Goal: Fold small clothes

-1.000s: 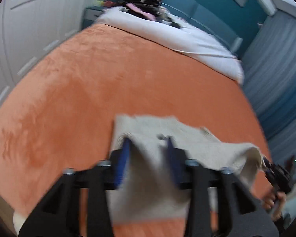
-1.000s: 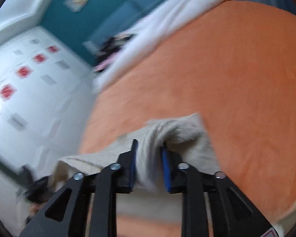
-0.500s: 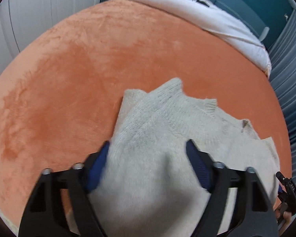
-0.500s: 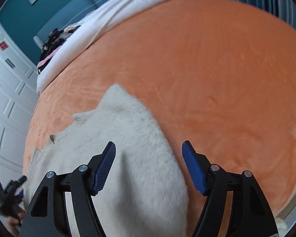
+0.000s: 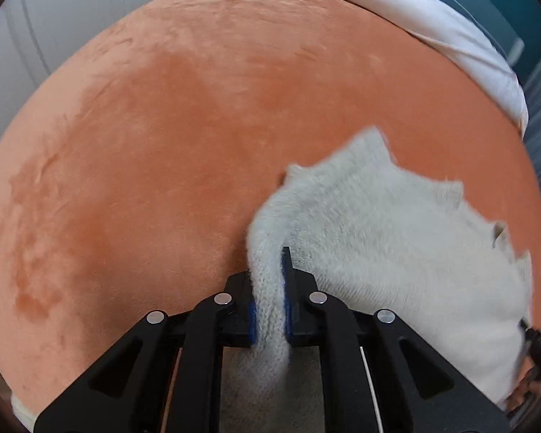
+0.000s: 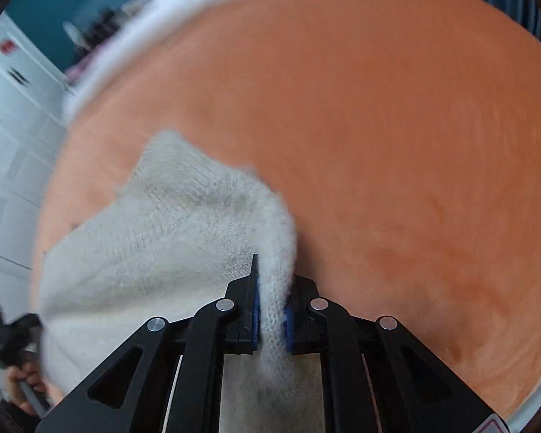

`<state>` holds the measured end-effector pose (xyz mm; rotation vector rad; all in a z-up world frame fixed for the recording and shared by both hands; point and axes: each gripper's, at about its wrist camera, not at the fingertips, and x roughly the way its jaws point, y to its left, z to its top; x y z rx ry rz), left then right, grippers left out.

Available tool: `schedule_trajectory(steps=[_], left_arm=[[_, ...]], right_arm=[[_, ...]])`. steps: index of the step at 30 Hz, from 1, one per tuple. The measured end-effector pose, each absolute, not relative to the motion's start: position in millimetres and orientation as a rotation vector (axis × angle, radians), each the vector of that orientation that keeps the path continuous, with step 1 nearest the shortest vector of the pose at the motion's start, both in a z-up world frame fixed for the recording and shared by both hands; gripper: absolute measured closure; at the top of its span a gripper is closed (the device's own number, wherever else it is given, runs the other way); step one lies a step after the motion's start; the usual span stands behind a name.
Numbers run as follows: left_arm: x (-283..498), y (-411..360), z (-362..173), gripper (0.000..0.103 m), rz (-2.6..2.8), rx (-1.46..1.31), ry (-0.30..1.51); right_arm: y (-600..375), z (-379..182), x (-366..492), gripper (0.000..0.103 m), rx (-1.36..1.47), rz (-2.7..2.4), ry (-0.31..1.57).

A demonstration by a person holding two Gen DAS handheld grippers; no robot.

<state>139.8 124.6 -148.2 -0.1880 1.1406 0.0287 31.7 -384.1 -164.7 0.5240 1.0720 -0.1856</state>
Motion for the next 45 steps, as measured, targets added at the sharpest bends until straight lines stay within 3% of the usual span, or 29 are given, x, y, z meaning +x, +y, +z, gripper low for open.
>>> schedule_trajectory(steps=[6,7,8,9,10,14,15,16,18,22,26,27,28,29,33,36,39,45], left_arm=[[128.5,121.3,-109.8,0.088,0.010,-0.230,1.089],[125.8,117.8,-96.1,0.082,-0.006,-0.233,1.050],[127.0,111.5,-86.6,0.075,-0.020,-0.227,1.026],[131.7,103.4,-80.8,0.062,-0.037,-0.215,1.012],[139.8,96.2,-80.3,0.056,-0.050,-0.203,1.011],[181.7,80.1,-108.3,0.057,-0.022,-0.153,1.102],[189.7,78.4,-117.6,0.071,-0.020,-0.154,1.137],[197.5,78.4,-128.2,0.094,-0.012,-0.139,1.176],[202.5,80.0,-126.2,0.102,-0.022,-0.136,1.159],[215.1,89.1,-107.3,0.103,0.017,-0.123,1.065],[235.0,100.6,-144.6,0.103,0.085,-0.120,1.192],[230.5,103.8,-145.1,0.103,0.071,-0.145,1.193],[224.1,106.6,-138.2,0.103,0.045,-0.169,1.169],[215.1,108.2,-128.9,0.103,0.016,-0.185,1.141],[172.3,104.9,-92.9,0.092,-0.073,-0.242,1.045],[163.0,82.7,-100.3,0.089,-0.114,-0.208,1.069],[167.7,70.3,-137.5,0.087,-0.051,-0.134,1.132],[136.3,91.2,-93.7,0.086,-0.076,-0.199,1.056]], right_arm=[[-371.4,-95.0,11.8,0.077,0.489,-0.234,0.934],[-369.6,-85.6,12.7,0.059,0.475,-0.224,0.903],[-363.5,-76.9,17.1,0.047,0.448,-0.217,0.879],[-357.2,-73.5,28.3,0.031,0.403,-0.210,0.866],[-354.4,-75.4,47.0,0.026,0.351,-0.209,0.870],[-344.8,-123.2,110.8,0.030,0.188,-0.268,1.056],[-343.6,-136.5,120.8,0.064,0.200,-0.225,1.126],[-342.2,-140.3,126.4,0.095,0.226,-0.170,1.167],[-337.7,-108.1,122.5,0.096,0.233,-0.122,1.040],[-360.4,-66.9,116.4,0.096,0.357,-0.124,0.855],[-386.8,-171.6,144.0,0.095,0.350,-0.235,1.219],[-383.8,-164.7,137.6,0.095,0.312,-0.238,1.151],[-382.0,-151.8,133.1,0.085,0.321,-0.244,1.111],[-381.9,-139.6,126.4,0.082,0.348,-0.247,1.075],[-356.0,-86.1,86.9,0.082,0.390,-0.160,0.908],[-306.8,-98.0,76.7,0.083,0.361,-0.027,0.976],[-274.2,-160.7,81.2,0.084,0.249,-0.034,1.117],[-275.0,-90.9,38.2,0.082,0.360,0.049,1.003]])
